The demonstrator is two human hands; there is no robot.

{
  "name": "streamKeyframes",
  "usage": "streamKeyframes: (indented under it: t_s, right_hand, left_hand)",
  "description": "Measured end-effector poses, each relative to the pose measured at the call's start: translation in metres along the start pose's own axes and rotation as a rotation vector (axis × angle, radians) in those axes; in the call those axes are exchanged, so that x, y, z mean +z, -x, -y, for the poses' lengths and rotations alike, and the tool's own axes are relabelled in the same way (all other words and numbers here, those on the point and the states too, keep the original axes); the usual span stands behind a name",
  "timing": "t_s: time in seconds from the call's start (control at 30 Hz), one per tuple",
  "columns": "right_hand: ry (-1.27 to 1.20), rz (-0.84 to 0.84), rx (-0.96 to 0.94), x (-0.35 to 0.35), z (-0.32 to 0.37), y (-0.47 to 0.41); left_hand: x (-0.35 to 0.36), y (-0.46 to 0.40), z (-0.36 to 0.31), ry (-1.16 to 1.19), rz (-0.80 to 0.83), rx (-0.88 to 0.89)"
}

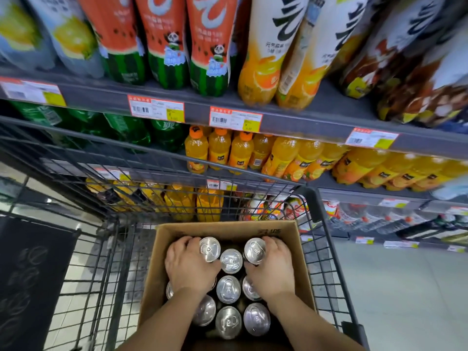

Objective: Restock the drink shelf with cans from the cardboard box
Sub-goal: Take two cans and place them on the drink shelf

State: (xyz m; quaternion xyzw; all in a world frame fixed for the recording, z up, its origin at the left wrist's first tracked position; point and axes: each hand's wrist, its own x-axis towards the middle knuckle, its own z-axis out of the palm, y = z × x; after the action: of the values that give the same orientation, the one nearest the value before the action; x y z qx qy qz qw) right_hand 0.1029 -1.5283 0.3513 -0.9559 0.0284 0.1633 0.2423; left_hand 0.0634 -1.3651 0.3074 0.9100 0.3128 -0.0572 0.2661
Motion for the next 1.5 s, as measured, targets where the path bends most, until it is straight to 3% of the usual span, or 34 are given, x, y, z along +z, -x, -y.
streamKeyframes:
  t_s: [0.13,0.23,0.53,0.73,0.9,1.1,1.5]
  right_hand:
    - [-0.215,0.046,-0.028,-0.056,0.014,0.017]
    - [-0.341,0.116,-0.046,-0.108,0.031,0.029]
    - [-0.471,0.187,-0.288,-0.278,0.087,0.089]
    - [-0.712,0.127,-0.352,-0.366,0.076,0.126]
    - [-0.86,0.013,-0.385,-0.43,0.02,0.153]
    - [-0.985,-0.161,-0.372,-0.513,-0.111,0.186]
    - [-0.866,-0.483,-0.226,-0.695,-0.393,0.257]
  left_hand:
    - [-0.054,0.012,-0.009,0.256,0.023,0.054]
    - [-0.117,0.024,-0.026,0.463,0.164,0.13]
    - [-0.304,0.063,-0.127,0.701,0.378,0.46]
    - [-0.349,0.108,-0.212,0.883,0.361,0.612]
    - [-0.34,0.163,-0.298,0.905,0.446,0.754]
    - [-0.274,0.25,-0.418,0.934,0.508,0.858]
    - [-0.109,0.448,-0.677,1.019,0.579,0.963]
